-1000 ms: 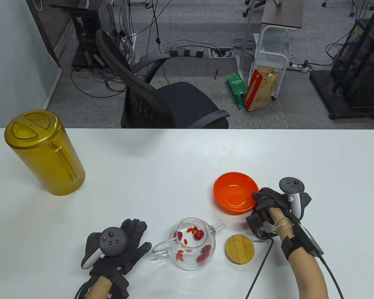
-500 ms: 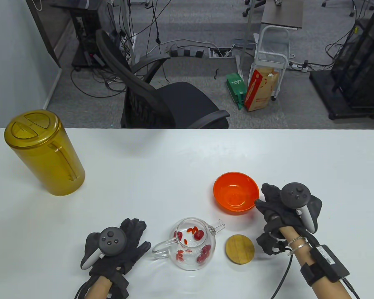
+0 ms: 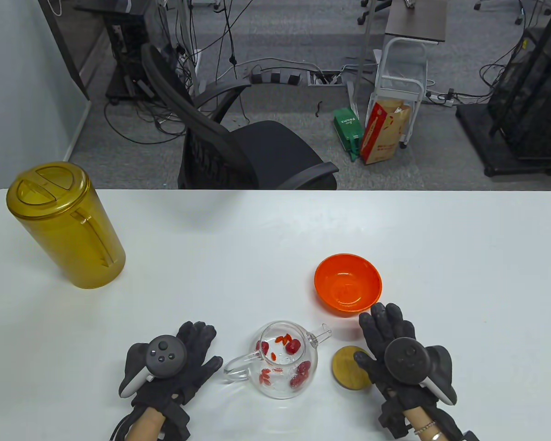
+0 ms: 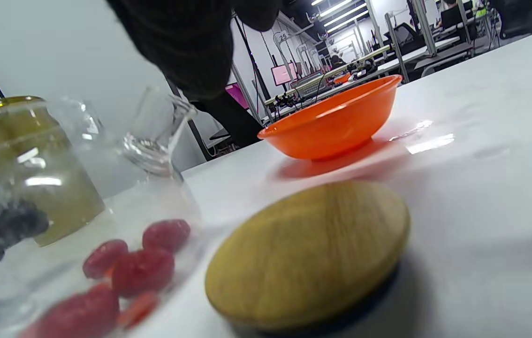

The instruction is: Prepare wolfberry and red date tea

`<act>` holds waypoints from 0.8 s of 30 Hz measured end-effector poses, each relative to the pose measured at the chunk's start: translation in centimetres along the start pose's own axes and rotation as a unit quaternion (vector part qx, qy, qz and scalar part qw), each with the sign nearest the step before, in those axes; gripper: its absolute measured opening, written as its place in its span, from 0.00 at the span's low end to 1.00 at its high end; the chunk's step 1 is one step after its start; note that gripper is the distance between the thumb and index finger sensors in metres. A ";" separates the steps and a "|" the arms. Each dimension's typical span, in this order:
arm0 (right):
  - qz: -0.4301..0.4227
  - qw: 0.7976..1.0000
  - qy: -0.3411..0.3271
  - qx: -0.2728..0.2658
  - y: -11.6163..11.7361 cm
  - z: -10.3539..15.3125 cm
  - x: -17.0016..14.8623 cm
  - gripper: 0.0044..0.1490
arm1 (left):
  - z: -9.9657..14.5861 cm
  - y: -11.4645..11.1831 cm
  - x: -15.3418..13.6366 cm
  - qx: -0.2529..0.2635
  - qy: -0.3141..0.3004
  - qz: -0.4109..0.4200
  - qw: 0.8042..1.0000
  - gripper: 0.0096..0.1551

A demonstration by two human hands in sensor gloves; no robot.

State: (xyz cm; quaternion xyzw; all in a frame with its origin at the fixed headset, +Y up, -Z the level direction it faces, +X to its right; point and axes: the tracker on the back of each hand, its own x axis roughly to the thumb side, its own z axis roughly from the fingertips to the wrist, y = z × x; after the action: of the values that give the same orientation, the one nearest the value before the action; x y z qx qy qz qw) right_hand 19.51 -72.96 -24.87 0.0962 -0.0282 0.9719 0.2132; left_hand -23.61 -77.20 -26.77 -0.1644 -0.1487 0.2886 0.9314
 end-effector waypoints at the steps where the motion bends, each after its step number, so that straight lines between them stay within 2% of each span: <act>1: 0.000 1.000 -0.009 -0.012 0.4 0.2 -0.1 0.49 | 0.0 0.0 0.0 0.002 0.000 0.000 1.000 0.43; 3: 0.002 1.000 -0.002 -0.019 0.8 0.3 -0.3 0.49 | 0.1 0.1 -0.1 0.009 0.002 -0.004 1.000 0.43; 5: 0.004 1.000 0.005 0.002 0.7 0.3 -0.6 0.50 | 0.2 0.2 -0.2 0.022 0.007 -0.006 1.000 0.44; 8: -0.001 1.000 0.004 -0.001 0.8 0.3 -0.8 0.49 | 0.3 0.7 -0.2 0.095 0.028 0.026 0.995 0.49; 10: 0.001 1.000 0.012 0.008 0.9 0.2 -1.0 0.50 | 0.3 1.9 -0.4 0.149 0.045 0.055 0.986 0.51; 14: -0.006 1.000 0.015 0.018 1.2 0.2 -1.0 0.50 | -0.1 6.0 -1.6 0.220 0.152 0.091 0.959 0.53; 16: -0.001 1.000 0.011 0.018 1.2 0.2 -0.8 0.50 | -0.6 9.0 -2.7 0.271 0.213 0.094 0.934 0.57; 18: -0.002 1.000 0.006 0.011 1.2 0.2 -0.7 0.50 | -0.9 11.3 -3.7 0.344 0.245 0.099 0.901 0.60; 19: -0.004 1.000 0.007 0.012 1.2 0.2 -0.7 0.50 | -1.1 12.1 -4.1 0.362 0.256 0.105 0.890 0.60; 22: -0.011 1.000 0.009 0.015 1.3 0.1 -0.8 0.50 | -2.1 14.1 -5.4 0.378 0.294 0.126 0.869 0.60; 24: -0.008 1.000 0.017 0.018 1.3 0.1 -0.9 0.50 | -2.8 14.8 -6.1 0.369 0.304 0.131 0.869 0.59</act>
State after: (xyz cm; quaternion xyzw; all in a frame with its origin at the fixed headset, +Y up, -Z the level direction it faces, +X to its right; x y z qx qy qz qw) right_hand 19.81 -74.48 -24.92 0.0838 -0.0060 0.9719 0.2201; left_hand -34.64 -69.86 -36.20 0.0935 0.2817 0.3774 0.8772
